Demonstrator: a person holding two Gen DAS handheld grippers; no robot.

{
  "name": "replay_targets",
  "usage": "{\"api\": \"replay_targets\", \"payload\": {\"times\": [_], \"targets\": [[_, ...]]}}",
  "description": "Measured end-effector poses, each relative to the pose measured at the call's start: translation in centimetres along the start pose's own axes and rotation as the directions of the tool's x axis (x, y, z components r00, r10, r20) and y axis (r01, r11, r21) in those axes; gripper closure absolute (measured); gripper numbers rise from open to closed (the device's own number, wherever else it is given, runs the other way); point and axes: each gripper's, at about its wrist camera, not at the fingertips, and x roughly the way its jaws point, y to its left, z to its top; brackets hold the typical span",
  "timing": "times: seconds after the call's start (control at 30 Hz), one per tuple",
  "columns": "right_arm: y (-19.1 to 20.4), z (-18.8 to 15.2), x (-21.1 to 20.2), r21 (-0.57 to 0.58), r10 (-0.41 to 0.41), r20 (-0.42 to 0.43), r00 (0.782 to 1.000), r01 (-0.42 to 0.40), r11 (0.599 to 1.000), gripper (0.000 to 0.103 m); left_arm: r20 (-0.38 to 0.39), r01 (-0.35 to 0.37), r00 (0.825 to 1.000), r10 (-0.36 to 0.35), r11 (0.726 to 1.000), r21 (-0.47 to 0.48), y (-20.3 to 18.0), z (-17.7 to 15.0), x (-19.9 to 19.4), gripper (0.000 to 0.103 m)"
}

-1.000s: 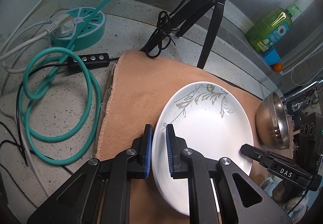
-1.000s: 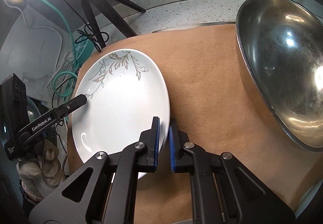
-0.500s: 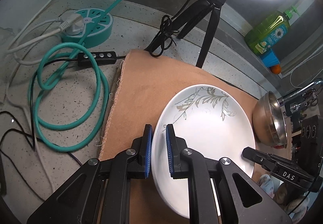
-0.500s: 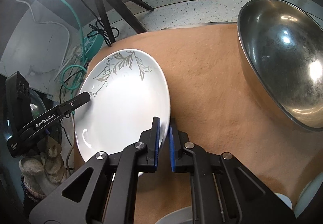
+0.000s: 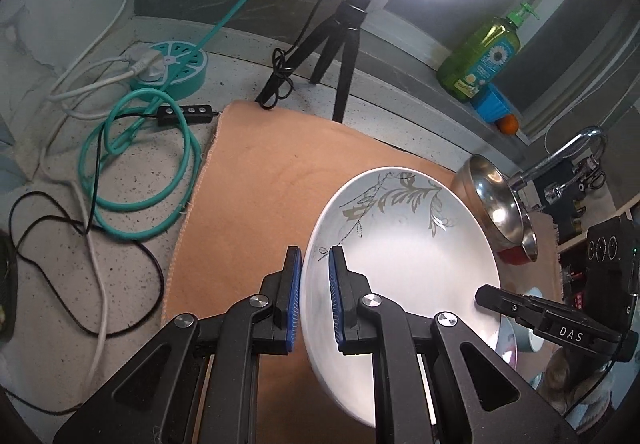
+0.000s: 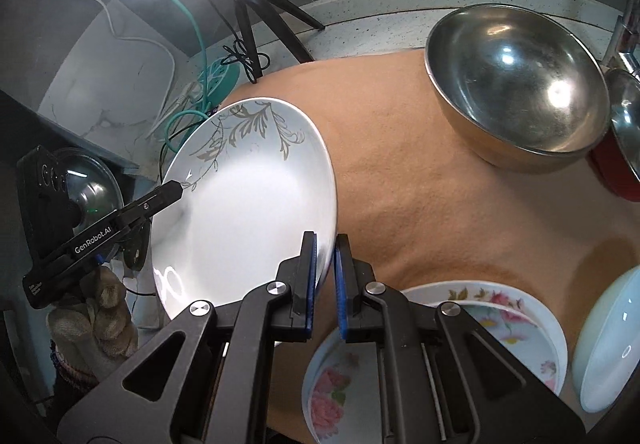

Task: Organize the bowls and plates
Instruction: 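Lift the white plate with the left tool and carry it over the stacked plates, then lower the white leaf-pattern plate onto the floral plate stack with the left tool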

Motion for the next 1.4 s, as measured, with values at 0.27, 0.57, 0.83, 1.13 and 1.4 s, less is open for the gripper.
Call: {"api": "replay_targets", "payload": {"times": [0.27, 0.57, 0.83, 1.13, 1.4], "targets": [[-3.0, -3.2, -4.4, 0.027, -0.026, 0.028, 0.999, 0.025, 0.999, 0.094, -0.008, 0.055, 0.998, -0.054, 0.996, 0.066, -4.6, -2.7, -1.1, 0.091], [-7.0, -6.9, -7.6, 0.071, -0.08, 0.024, 0.996, 0.079, 0.994, 0.094, -0.074, 0.099, 0.993, -0.09, 0.986, 0.134, -8.5, -6.2, -0.4, 0.091], [-9.8, -9.4, -8.4, 0.107, -0.112, 0.002, 0.994, 0.111, 0.988, 0.094, -0.141, 0.108, 0.987, -0.081, 0.975, 0.196, -11.3, -8.4, 1.0, 0.091], [-10.9, -10.9, -8.2, 0.118, -0.121, -0.022, 0.992, 0.123, 0.985, 0.094, -0.172, 0.093, 0.984, -0.053, 0.968, 0.232, -12.3, -9.6, 1.8, 0.091], [-11.2, -11.5, -8.0, 0.115, -0.128, -0.038, 0.991, 0.132, 0.985, 0.094, -0.185, 0.084, 0.982, -0.04, 0.967, 0.24, -12.4, -10.2, 2.4, 0.091]]}}
